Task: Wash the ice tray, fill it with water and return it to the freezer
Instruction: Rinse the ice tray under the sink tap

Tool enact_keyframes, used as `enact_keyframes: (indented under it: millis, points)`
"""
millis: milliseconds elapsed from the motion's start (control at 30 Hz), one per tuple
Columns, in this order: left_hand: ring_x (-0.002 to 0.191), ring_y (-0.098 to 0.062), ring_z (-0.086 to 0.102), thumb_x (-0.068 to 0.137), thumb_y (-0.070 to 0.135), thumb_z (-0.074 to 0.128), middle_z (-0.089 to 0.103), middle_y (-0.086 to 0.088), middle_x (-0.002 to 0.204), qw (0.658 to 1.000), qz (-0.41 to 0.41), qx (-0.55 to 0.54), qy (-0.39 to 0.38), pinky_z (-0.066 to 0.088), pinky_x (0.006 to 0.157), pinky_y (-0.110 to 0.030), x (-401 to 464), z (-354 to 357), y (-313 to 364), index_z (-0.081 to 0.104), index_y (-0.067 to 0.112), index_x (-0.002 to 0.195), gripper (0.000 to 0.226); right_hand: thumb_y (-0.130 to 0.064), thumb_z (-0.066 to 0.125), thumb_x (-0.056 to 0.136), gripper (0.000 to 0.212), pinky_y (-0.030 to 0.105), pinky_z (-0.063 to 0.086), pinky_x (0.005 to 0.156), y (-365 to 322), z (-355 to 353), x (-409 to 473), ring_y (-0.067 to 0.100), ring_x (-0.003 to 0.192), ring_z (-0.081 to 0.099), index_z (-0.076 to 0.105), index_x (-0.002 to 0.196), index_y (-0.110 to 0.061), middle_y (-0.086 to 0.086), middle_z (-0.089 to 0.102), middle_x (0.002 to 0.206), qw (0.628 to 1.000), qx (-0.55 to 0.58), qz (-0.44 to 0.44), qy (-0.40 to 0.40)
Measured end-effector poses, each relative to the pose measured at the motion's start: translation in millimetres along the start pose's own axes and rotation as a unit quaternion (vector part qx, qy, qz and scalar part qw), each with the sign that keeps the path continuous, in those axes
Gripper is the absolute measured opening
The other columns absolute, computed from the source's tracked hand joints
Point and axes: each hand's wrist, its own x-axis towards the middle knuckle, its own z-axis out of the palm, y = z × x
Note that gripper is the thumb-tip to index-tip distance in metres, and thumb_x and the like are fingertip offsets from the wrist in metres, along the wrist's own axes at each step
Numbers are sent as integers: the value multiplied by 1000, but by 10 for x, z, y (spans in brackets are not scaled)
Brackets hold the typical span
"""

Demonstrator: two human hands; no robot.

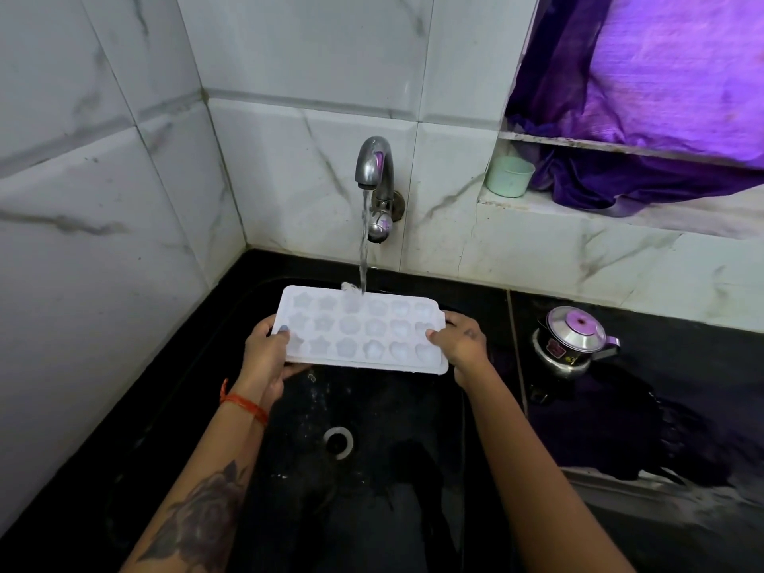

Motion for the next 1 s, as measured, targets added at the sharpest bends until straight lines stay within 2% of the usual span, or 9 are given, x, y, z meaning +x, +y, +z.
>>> enact_keyframes:
  millis: [167,267,400,533,600,867,1000]
  points:
    - [106,-33,55,100,9,36,54,-18,128,1000,-2,-2,26,47,78,-47,59,-121,10,45,8,131,32,-11,63,86,28,25,46,70,-58,117,-36,18,90,60,66,114,-15,2,63,102,999,-18,-20,-17]
    - [114,-37,54,100,9,35,53,-19,130,999,1,-5,39,47,79,-46,88,-183,18,45,8,131,32,-10,65,86,30,29,51,79,-80,190,-61,21,97,62,65,116,-13,5,65,106,999,-13,-30,-26]
    - [102,-32,54,101,9,34,53,-18,130,998,9,-13,60,46,81,-46,95,-251,40,44,8,132,33,-9,67,84,32,37,53,89,-92,297,-93,24,101,64,64,116,-11,7,67,112,998,-2,-41,-37]
    - [105,-32,55,101,11,35,53,-16,131,997,18,-22,78,47,80,-45,104,-346,69,45,10,132,33,-11,68,84,34,40,52,92,-136,408,-105,25,104,63,63,118,-10,9,66,114,997,-10,-54,-48]
    - [101,-29,54,101,11,36,53,-15,131,995,26,-29,88,47,80,-45,104,-392,84,45,10,132,33,-12,69,83,35,42,52,92,-163,466,-106,27,104,63,64,117,-10,11,66,114,997,-19,-60,-54]
    - [97,-26,55,101,10,35,54,-15,130,991,36,-67,108,47,78,-43,53,-385,89,46,9,132,33,-14,69,83,30,41,54,88,-323,521,-57,26,100,64,66,113,-12,9,68,110,994,-49,-82,-51]
    - [98,-25,56,101,10,36,55,-15,129,990,33,-78,117,48,76,-43,80,-417,87,47,9,132,33,-23,67,84,29,38,54,88,-406,522,20,25,98,65,68,110,-9,9,69,109,989,-94,-94,-58]
